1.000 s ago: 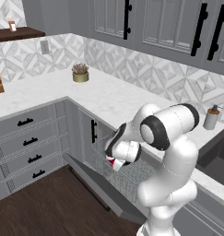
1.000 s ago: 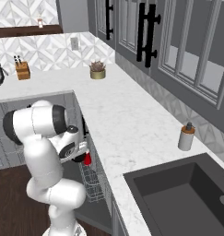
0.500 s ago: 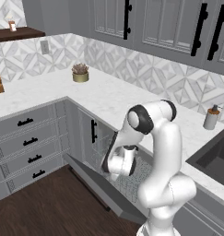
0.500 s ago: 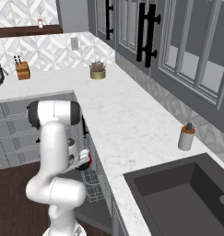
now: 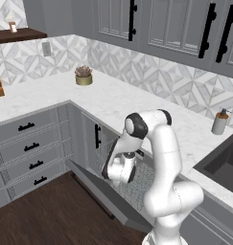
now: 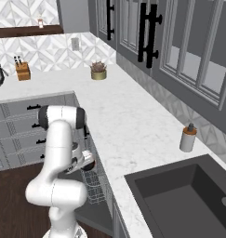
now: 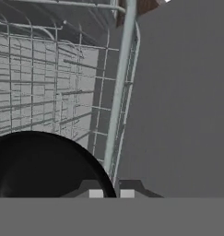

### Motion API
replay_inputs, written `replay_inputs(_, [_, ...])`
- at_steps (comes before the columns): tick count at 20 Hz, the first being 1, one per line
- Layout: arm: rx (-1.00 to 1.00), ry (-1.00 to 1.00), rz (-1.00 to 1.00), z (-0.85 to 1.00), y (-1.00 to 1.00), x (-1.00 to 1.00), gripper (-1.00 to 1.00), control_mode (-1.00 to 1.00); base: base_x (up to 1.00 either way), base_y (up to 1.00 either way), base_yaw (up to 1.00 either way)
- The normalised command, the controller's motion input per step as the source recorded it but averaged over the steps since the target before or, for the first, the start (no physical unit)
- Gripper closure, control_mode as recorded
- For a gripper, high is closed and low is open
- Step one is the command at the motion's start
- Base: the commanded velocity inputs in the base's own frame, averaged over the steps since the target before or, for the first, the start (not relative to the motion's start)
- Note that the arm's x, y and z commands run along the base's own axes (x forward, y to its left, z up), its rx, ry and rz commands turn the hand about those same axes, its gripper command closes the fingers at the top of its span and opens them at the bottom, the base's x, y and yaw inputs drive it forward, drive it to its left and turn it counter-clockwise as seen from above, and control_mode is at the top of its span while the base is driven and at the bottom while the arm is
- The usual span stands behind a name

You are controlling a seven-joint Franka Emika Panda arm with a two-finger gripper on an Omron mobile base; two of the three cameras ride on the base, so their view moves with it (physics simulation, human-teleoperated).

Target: Pick up the cup and bowl from the counter, place them in the dishwasher, and close the dishwasher door.

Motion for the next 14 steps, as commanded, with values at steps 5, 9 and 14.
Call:
replay_inputs(5, [0.0, 0.05, 0.0, -0.26, -0.27, 0.41, 1.0, -1.0, 0.0, 0.0, 0.0])
replay_inputs(9, [0.0, 0.05, 0.0, -0.46, -0.16, 0.39, 1.0, -1.0, 0.0, 0.0, 0.0])
replay_inputs(14, [-0.02, 0.01, 0.0, -0.52, -0.03, 0.12, 1.0, -1.0, 0.0, 0.0, 0.0])
